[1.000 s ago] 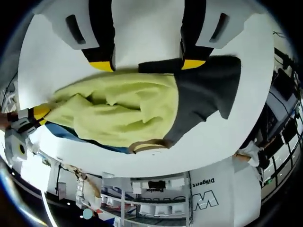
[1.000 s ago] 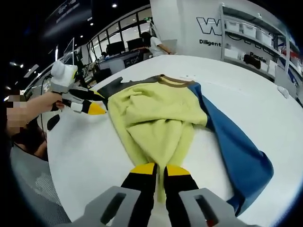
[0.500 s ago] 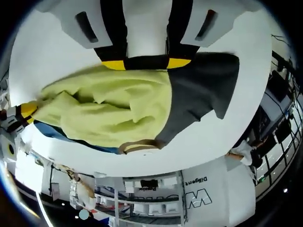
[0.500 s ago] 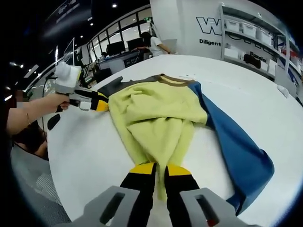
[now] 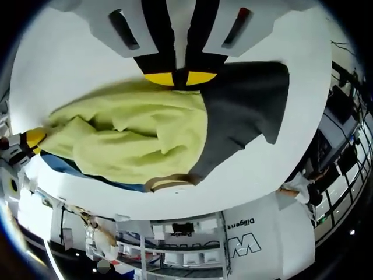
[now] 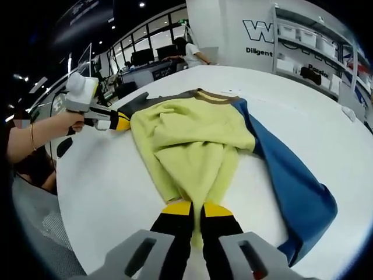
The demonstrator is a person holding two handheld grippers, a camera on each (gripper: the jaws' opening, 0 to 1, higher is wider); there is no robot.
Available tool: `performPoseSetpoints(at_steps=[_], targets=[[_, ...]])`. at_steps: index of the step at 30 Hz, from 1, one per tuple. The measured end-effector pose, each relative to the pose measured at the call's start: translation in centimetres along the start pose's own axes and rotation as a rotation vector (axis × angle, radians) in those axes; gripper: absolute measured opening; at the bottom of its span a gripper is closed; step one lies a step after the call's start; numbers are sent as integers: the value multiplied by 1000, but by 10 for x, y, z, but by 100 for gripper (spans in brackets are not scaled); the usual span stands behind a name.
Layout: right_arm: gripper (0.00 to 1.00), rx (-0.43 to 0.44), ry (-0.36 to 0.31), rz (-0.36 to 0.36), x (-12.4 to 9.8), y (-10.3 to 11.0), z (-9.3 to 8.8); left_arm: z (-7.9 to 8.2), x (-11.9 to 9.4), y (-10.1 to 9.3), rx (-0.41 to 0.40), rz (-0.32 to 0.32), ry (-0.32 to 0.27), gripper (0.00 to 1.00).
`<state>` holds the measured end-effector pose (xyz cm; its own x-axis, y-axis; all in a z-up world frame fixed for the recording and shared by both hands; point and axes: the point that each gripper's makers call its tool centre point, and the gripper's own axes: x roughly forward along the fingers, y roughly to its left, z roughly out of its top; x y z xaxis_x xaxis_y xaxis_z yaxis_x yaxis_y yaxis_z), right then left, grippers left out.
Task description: Fold the garment on the visible template until the final outline fits inside the template.
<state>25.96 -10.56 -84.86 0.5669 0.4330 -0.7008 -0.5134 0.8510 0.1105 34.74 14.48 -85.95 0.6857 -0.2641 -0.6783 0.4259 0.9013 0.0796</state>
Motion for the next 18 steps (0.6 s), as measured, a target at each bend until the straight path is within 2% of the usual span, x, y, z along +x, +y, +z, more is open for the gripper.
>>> performPoseSetpoints(at_steps=[5, 9, 18], targets=[[0, -3, 1, -4, -1, -1, 0, 2, -9, 4, 22, 10, -2, 7], [0, -3, 0, -5, -2, -1, 0, 0, -18, 17, 27, 27, 1, 7], [0, -21, 7, -4, -3, 3, 2, -17, -40, 45, 4, 94, 28, 7]])
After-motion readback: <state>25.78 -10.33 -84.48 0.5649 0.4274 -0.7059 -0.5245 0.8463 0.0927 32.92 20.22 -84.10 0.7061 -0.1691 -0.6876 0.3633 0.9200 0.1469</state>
